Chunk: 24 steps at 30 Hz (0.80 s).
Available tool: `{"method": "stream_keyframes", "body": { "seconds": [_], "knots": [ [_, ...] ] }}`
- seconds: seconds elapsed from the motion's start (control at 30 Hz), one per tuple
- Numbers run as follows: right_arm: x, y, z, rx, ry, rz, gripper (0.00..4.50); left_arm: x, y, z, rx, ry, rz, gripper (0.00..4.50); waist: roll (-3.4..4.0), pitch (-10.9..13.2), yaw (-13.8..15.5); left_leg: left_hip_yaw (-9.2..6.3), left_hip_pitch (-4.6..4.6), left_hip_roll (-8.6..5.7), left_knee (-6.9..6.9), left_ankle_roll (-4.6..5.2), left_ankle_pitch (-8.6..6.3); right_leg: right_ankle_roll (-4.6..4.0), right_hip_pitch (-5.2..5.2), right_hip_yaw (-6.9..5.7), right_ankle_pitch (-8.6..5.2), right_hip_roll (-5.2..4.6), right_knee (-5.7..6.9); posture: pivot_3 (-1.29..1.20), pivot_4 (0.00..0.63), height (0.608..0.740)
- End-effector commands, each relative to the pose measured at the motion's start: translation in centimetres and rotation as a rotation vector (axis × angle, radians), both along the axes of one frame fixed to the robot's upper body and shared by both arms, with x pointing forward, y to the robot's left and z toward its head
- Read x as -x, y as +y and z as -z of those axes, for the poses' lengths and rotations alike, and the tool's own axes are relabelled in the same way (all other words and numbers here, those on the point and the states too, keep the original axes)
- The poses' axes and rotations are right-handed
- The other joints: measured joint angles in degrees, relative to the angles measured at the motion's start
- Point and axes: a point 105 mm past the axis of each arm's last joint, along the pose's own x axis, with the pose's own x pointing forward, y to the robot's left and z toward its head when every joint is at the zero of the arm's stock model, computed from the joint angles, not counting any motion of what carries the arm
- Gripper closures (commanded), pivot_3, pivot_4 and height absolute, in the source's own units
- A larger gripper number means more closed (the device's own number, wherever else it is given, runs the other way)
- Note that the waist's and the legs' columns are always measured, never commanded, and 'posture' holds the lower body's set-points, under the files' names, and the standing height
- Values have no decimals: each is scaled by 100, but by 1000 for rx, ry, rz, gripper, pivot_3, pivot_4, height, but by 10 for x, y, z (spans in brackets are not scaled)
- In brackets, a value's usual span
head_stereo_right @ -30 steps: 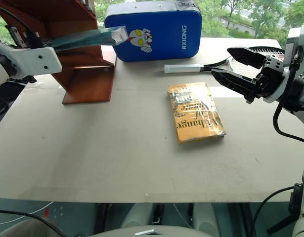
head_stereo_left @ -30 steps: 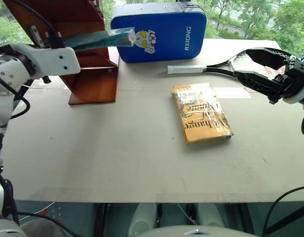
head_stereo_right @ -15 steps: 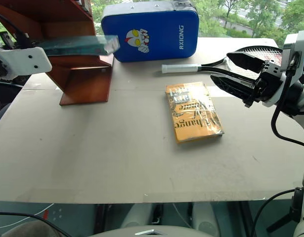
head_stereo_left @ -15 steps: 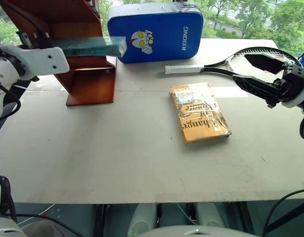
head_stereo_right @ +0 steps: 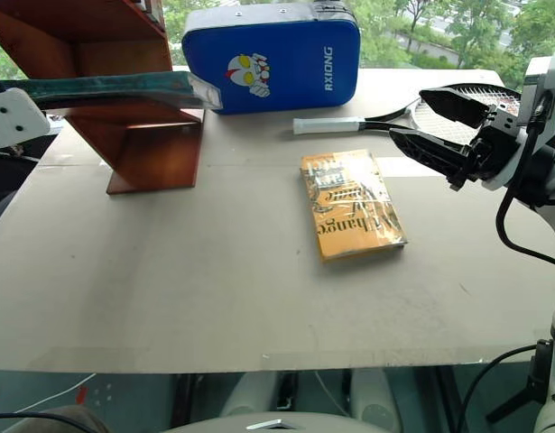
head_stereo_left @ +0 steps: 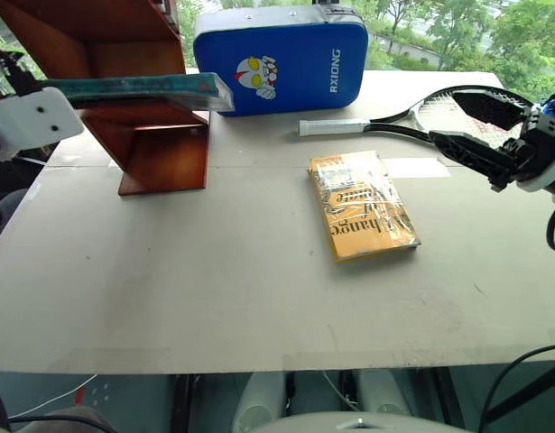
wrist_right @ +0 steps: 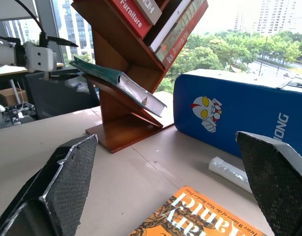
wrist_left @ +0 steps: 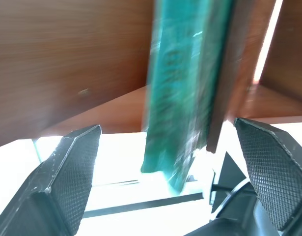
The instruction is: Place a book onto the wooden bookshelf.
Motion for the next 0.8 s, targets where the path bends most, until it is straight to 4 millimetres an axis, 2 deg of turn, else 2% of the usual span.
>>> {"method": "stream_keyframes", "body": {
  "seconds": [0.03,0.17,0.27,0.33,0.47,0.5,0.57,0.63,0.7,0.8],
  "knots": [
    [-1,5,-2,6,-46,-21,0,27,-33,-40,66,-231,202,33,-3,-2,7,0,0,0,0,0,0,0,0,2,0,-6,0,0,150,740],
    [0,0,15,22,-25,-1,0,30,-70,11,253,-64,410,33,18,-13,27,1,1,1,1,0,0,0,1,7,0,-22,-1,0,150,740],
    [1,-7,40,45,-1,67,0,33,-88,35,497,-24,501,33,11,-13,44,-5,1,4,-2,-1,0,-1,3,2,0,-20,-3,0,150,740],
    [3,-18,63,33,41,137,0,34,-106,61,684,68,567,33,3,-17,58,-7,-2,7,5,-1,0,-1,2,1,0,-16,0,0,150,740],
    [12,-51,127,125,109,297,0,48,-150,142,1129,415,632,33,8,-24,111,3,11,3,12,-1,0,0,11,16,0,-21,7,0,150,740],
    [18,-58,143,158,134,320,0,55,-160,161,1182,493,623,33,6,-30,118,5,16,2,13,-1,0,-1,14,19,0,-20,0,0,150,740],
    [28,-68,167,202,184,338,0,65,-168,189,1236,573,562,33,5,-30,115,6,27,2,12,0,-1,-1,20,22,0,-19,-11,0,150,740],
    [35,-81,185,198,241,389,0,71,-176,208,1318,617,498,33,4,-29,116,10,41,4,11,-1,0,-3,23,30,-1,-11,-1,0,150,740],
    [42,-91,202,214,281,418,0,75,-184,221,1406,645,453,33,8,-28,112,13,93,8,5,0,-1,-6,64,38,-2,-9,10,0,150,740],
    [54,-101,223,238,336,418,0,79,-195,234,1432,684,456,33,15,-31,112,14,192,10,-12,27,-17,-14,151,48,-6,-10,4,0,150,740]
  ]
}}
